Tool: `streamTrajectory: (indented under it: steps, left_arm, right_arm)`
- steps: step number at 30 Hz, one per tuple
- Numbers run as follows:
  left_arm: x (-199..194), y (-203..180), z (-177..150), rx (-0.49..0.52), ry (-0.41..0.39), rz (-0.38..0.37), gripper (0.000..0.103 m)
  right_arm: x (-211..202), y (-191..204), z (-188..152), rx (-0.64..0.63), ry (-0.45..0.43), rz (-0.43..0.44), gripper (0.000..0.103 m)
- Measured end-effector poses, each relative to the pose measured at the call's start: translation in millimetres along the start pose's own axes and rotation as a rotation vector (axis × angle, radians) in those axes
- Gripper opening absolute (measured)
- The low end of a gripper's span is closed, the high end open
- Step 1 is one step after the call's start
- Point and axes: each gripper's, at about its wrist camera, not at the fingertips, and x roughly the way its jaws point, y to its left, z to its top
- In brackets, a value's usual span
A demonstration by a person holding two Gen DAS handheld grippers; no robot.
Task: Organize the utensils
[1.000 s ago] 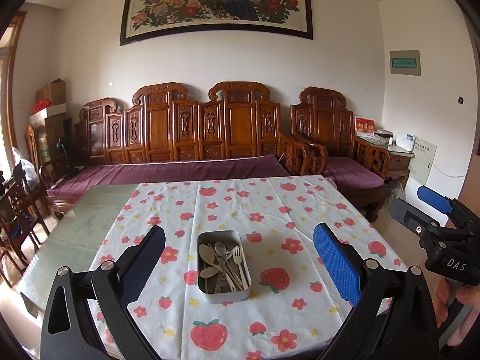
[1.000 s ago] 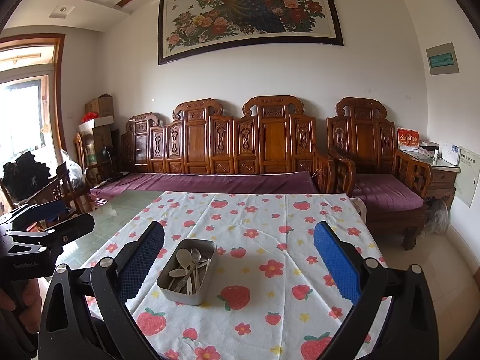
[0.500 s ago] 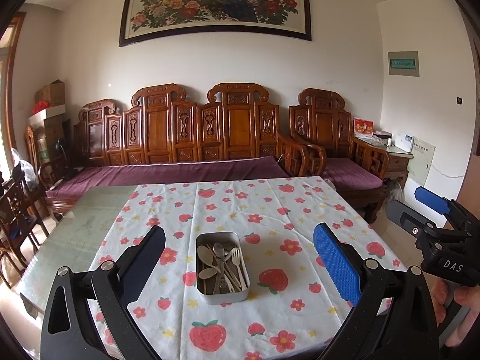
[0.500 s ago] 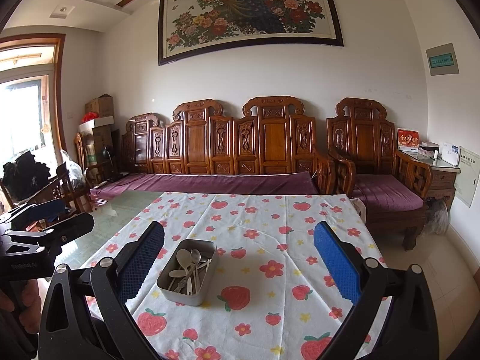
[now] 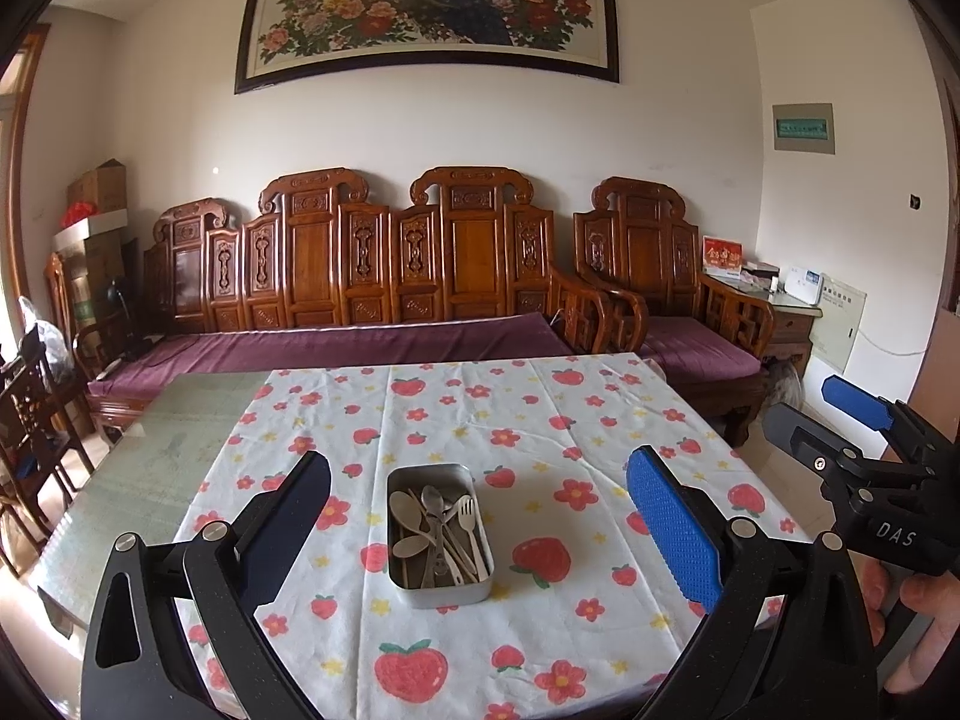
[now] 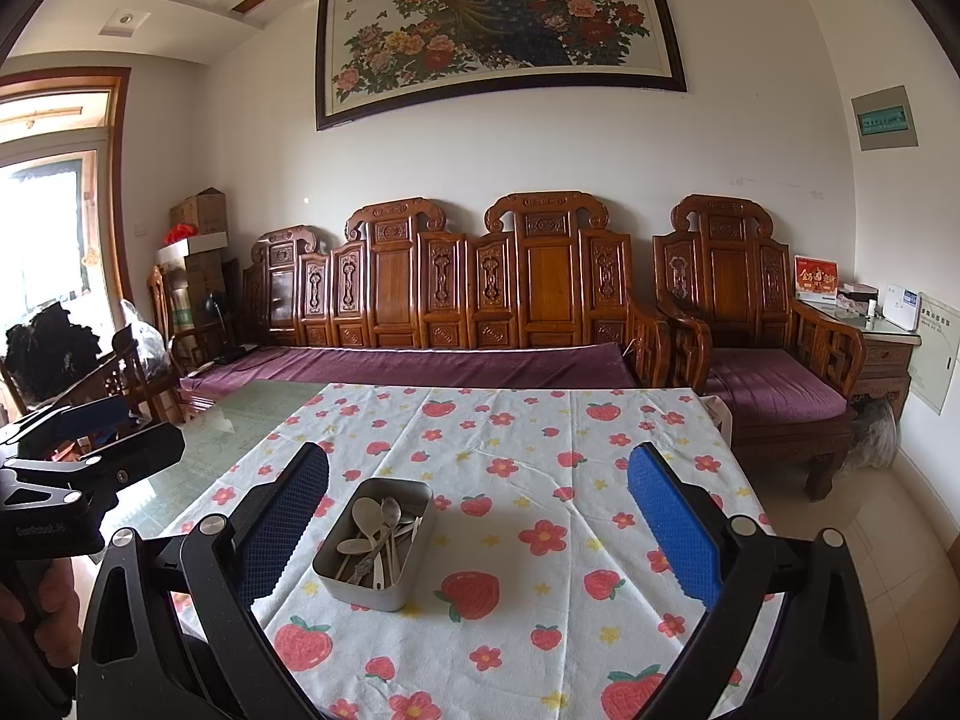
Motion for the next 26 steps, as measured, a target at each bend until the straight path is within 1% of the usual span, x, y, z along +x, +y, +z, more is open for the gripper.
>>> streamTrajectory:
  steps: [26]
  left_arm:
    - [-0.6, -5.3, 3.8, 0.001, -0.009, -0.011, 0.096]
  right_arm:
    - [-0.2, 0.0, 0.1, 0.0, -0.001, -0.001, 0.101]
